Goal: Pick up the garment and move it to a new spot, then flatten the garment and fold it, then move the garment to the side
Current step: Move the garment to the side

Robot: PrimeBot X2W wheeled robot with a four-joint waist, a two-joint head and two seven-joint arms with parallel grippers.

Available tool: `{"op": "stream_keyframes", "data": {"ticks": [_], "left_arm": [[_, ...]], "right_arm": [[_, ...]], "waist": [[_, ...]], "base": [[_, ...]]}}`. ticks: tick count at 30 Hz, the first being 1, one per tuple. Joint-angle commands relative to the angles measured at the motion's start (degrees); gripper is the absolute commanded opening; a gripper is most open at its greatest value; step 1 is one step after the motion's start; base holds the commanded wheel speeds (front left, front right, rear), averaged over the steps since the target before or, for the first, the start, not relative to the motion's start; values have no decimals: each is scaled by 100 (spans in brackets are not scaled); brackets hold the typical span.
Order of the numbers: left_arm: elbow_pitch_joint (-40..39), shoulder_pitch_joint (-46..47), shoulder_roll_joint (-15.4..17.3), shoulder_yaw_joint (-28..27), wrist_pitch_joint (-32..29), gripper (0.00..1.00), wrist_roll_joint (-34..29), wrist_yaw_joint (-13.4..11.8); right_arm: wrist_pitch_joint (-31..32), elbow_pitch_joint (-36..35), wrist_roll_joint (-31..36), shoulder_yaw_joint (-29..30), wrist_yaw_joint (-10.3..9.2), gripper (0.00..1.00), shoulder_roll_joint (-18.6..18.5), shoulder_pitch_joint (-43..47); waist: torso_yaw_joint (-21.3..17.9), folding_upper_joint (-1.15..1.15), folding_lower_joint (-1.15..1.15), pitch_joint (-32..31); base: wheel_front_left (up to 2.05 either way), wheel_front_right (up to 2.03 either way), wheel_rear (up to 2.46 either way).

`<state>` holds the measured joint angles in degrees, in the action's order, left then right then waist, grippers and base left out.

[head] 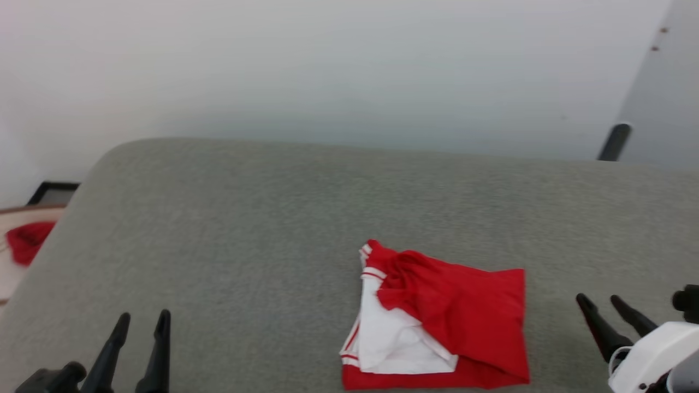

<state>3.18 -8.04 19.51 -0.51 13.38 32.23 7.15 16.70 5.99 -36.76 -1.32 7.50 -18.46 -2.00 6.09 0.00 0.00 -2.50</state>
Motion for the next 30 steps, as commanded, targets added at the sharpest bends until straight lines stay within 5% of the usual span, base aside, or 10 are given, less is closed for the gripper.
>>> {"op": "stream_keyframes", "data": {"ticks": [1, 13, 26, 27, 28, 30], "left_arm": [[-10, 70, -2, 27, -2, 100, -27, 38], [165, 420, -198, 311, 71, 100, 34, 41], [404, 732, -350, 489, 155, 100, 165, 39], [423, 750, -357, 498, 157, 100, 174, 39], [436, 770, -365, 504, 163, 100, 193, 40], [462, 809, -374, 521, 165, 100, 207, 40]], "right_arm": [[67, 21, -22, -25, -2, 100, 22, -72], [1430, 325, 266, 256, -2, 100, 247, -433], [2935, 474, 864, 817, -2, 100, 946, -798], [3026, 479, 827, 776, -1, 40, 982, -818], [3071, 469, 784, 772, -2, 0, 1011, -862], [3211, 462, 766, 719, -2, 0, 988, -915]], "waist": [[346, 0, 0, 126], [878, 0, 0, 647], [1038, 0, 0, 1018], [1041, 0, 0, 1028], [1042, 0, 0, 1037], [1044, 0, 0, 1048]], "base": [[0, 0, 0], [0, 0, 0], [0, 0, 0], [0, 0, 0], [0, 0, 0], [0, 0, 0]]}}
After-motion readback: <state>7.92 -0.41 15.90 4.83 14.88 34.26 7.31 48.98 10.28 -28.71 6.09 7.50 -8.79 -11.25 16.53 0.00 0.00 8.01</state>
